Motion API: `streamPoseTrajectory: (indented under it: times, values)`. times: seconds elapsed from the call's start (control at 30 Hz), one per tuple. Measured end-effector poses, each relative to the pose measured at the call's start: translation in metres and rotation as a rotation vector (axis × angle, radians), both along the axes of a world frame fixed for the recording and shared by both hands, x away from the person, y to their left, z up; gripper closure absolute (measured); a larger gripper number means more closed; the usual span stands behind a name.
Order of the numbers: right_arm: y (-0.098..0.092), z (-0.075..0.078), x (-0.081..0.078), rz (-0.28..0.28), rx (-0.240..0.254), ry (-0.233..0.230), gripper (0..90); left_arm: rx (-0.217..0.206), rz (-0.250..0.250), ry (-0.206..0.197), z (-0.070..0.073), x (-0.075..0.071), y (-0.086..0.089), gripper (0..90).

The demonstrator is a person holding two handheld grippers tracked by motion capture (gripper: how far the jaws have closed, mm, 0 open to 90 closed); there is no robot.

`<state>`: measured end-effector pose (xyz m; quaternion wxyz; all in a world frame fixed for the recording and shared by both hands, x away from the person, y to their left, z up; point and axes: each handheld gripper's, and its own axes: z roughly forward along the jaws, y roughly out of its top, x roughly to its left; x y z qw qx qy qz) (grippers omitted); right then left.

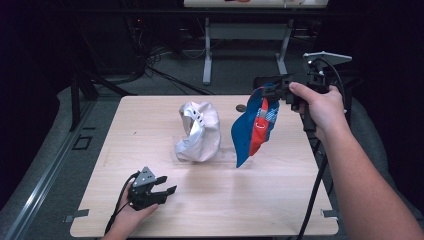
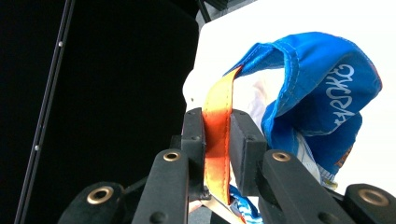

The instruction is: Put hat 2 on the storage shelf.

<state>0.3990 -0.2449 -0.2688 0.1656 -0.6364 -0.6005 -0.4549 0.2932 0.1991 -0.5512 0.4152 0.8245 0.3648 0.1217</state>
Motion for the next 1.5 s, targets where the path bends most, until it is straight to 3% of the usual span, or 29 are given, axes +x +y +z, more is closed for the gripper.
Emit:
streamPoseTrajectory:
  times: [0.3,0.37,0.53,0.63,0.87,1.5]
  values:
    - [-0.001,0.002,0.021,-0.022,-0.006,0.009,77.5,-0.038,0.066,0.01,0.001,0.008,0.018,45.9]
    - [0.0,0.002,0.025,-0.023,-0.025,0.011,77.5,-0.031,0.065,0.014,0.001,0.01,0.02,45.9]
    - [0.002,-0.002,0.036,-0.058,-0.017,0.024,77.5,-0.032,0.07,0.009,0.0,0.011,0.021,45.9]
    - [0.003,-0.005,0.04,-0.049,-0.02,0.027,77.5,-0.028,0.071,0.01,0.0,0.011,0.021,45.9]
    - [0.006,-0.01,0.044,-0.052,-0.055,0.045,77.5,-0.029,0.072,0.01,-0.001,0.011,0.022,45.9]
    - [0.018,-0.028,0.05,-0.033,-0.054,0.062,77.5,-0.027,0.069,0.01,-0.001,0.011,0.021,45.9]
